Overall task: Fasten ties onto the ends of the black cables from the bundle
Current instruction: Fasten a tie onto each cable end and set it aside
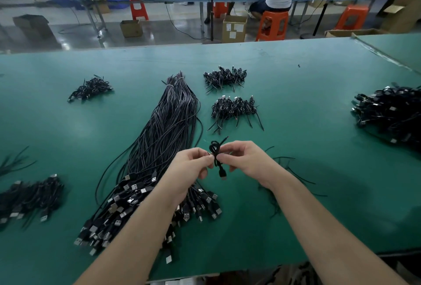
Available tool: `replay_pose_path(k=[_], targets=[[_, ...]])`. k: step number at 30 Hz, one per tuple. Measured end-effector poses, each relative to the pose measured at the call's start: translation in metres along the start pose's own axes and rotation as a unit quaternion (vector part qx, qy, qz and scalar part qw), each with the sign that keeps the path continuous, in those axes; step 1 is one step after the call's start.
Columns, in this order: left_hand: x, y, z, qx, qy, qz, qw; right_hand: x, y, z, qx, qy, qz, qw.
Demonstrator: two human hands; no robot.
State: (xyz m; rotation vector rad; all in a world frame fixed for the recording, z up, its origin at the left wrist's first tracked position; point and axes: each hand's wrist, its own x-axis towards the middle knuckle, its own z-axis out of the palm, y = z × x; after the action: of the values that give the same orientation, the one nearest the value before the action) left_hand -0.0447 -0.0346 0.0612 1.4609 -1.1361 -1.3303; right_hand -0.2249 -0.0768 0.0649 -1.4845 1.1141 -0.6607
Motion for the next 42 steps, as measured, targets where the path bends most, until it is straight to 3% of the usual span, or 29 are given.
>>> replay_pose_path(k=[2, 5, 10, 12, 14, 17, 18, 19, 20, 22, 25, 27, 30, 33, 38, 42], targets=[[-0.001, 0.002, -0.004, -0.057, -0.056, -0.048, 0.996, 0.0, 0.0, -0.003, -0.029, -0.006, -0.01, 1.0], [-0.002, 0.003, -0.005, -0.054, -0.069, -0.057, 0.994, -0.001, 0.0, -0.004, -0.031, -0.041, -0.003, 0.999], [-0.005, -0.001, 0.008, 0.0, 0.025, 0.016, 1.0, 0.003, -0.002, 0.001, 0.083, -0.027, 0.07, 0.994], [-0.006, -0.004, 0.015, 0.107, 0.081, 0.104, 0.985, 0.004, -0.004, 0.005, 0.163, -0.043, 0.089, 0.982], [-0.008, -0.009, 0.02, 0.286, 0.143, 0.246, 0.915, 0.006, -0.005, 0.009, 0.192, -0.034, 0.103, 0.975], [-0.008, -0.015, 0.021, 0.479, 0.189, 0.418, 0.748, 0.008, -0.005, 0.017, 0.192, 0.0, 0.129, 0.973], [-0.007, -0.018, 0.021, 0.508, 0.193, 0.442, 0.714, 0.007, -0.005, 0.019, 0.182, 0.009, 0.134, 0.974], [-0.006, -0.019, 0.021, 0.518, 0.196, 0.45, 0.701, 0.006, -0.005, 0.019, 0.171, 0.017, 0.136, 0.976], [-0.005, -0.02, 0.02, 0.509, 0.194, 0.442, 0.712, 0.005, -0.005, 0.019, 0.165, 0.023, 0.135, 0.977], [-0.007, -0.018, 0.02, 0.434, 0.188, 0.373, 0.798, 0.004, -0.006, 0.017, 0.17, 0.018, 0.123, 0.978], [-0.002, -0.008, 0.014, 0.236, 0.152, 0.162, 0.946, 0.002, -0.007, 0.011, 0.249, -0.03, 0.098, 0.963], [0.004, -0.004, 0.008, 0.08, 0.124, 0.04, 0.988, 0.001, -0.005, 0.01, 0.245, -0.046, 0.069, 0.966], [0.005, -0.003, 0.006, -0.093, 0.061, -0.044, 0.993, -0.001, -0.001, 0.01, 0.063, -0.014, 0.014, 0.998], [0.002, -0.007, 0.011, -0.104, 0.047, -0.046, 0.992, -0.001, -0.001, 0.01, 0.004, 0.029, -0.009, 1.0], [0.0, -0.007, 0.02, 0.075, 0.105, 0.055, 0.99, 0.001, -0.002, 0.014, 0.047, 0.05, 0.023, 0.997], [-0.007, -0.007, 0.023, 0.237, 0.105, 0.237, 0.936, 0.004, -0.001, 0.01, 0.194, 0.021, 0.104, 0.975]])
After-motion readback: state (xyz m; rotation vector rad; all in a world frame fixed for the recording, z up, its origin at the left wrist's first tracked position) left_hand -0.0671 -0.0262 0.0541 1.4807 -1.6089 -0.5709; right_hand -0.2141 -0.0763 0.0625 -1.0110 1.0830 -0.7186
